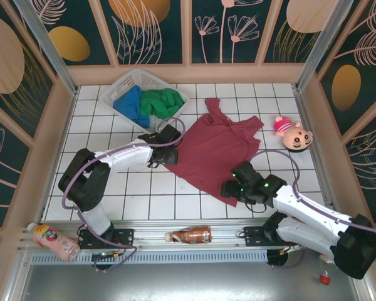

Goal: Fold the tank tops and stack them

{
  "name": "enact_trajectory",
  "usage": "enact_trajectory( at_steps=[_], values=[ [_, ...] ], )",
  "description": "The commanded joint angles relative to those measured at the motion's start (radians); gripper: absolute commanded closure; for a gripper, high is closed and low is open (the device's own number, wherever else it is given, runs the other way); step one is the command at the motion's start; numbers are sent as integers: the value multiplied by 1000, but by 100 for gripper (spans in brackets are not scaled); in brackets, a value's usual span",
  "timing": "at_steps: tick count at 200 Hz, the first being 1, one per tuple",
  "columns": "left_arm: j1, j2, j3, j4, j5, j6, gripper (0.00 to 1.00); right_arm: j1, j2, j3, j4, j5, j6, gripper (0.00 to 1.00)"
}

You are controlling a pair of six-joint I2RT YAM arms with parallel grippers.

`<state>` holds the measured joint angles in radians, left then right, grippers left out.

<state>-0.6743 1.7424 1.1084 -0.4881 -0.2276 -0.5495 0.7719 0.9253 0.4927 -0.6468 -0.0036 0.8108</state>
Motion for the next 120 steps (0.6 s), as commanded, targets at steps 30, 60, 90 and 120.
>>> enact_trajectory(
  at_steps=[30,60,90,120],
  values=[
    [69,76,-21,155,-4,68,35,21,74,-56,87,34,93,25],
    [75,93,-48,172,74,75,42,25,122,-75,137,24,97,29],
    [77,109,-75,155,97,90,54,29,158,-86,156,24,101,35],
    [79,100,-105,123,132,97,59,46,185,-81,156,-9,105,39]
  ],
)
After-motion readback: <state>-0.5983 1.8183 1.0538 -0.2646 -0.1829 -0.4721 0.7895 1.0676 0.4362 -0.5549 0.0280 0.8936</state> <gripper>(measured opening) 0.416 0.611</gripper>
